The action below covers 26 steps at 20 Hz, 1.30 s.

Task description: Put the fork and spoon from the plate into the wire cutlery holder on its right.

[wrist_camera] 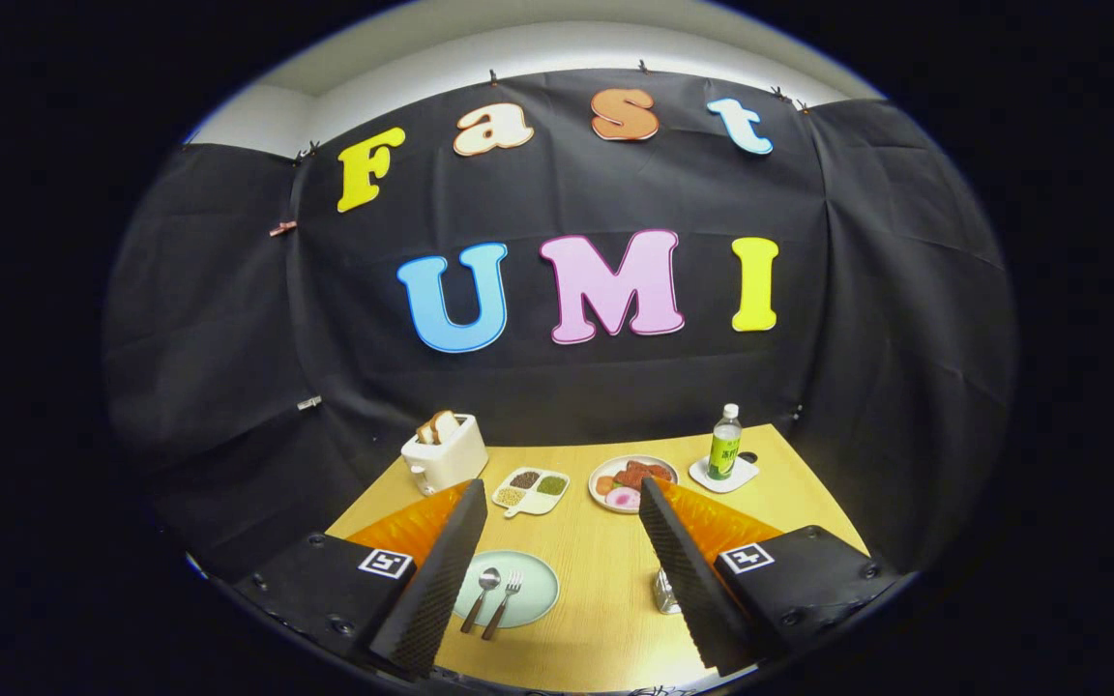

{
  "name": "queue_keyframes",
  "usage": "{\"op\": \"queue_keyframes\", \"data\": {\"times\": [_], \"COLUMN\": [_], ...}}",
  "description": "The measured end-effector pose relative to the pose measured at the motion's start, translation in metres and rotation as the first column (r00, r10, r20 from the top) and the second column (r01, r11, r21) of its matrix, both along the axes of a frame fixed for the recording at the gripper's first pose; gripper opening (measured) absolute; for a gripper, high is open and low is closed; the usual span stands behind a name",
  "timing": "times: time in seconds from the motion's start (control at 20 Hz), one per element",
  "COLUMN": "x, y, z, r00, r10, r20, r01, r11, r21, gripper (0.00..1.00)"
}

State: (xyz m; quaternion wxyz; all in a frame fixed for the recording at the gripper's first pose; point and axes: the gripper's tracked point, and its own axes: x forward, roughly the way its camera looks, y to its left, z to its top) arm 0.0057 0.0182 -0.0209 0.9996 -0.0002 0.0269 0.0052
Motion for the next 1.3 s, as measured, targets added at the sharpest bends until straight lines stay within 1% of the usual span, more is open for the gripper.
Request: {"op": "queue_keyframes", "data": {"times": [0.2,0.4,0.5,0.7,0.85,1.05,1.1,1.2,1.3], "x": [0.005,0.014,0.024,0.046,0.061,0.077,0.080,0.086,0.093], "y": [0.013,0.019,0.023,0.034,0.042,0.063,0.066,0.071,0.080], "z": [-0.005,-0.021,-0.042,-0.091,-0.131,-0.176,-0.188,-0.218,-0.245], "r00": [1.000,0.999,0.994,0.971,0.940,0.896,0.882,0.841,0.801], "r10": [0.007,0.002,0.004,0.021,0.025,0.069,0.070,0.068,0.084], "r20": [-0.014,-0.047,-0.105,-0.238,-0.340,-0.438,-0.467,-0.536,-0.592], "r01": [-0.007,-0.002,-0.002,-0.015,-0.022,-0.069,-0.074,-0.072,-0.058], "r11": [1.000,1.000,1.000,1.000,1.000,0.997,0.997,0.997,0.996], "r21": [0.024,0.009,0.013,0.027,0.013,0.015,0.010,0.014,0.063], "gripper": [0.99,0.99,0.99,0.99,0.99,0.99,0.99,0.99,0.99]}}
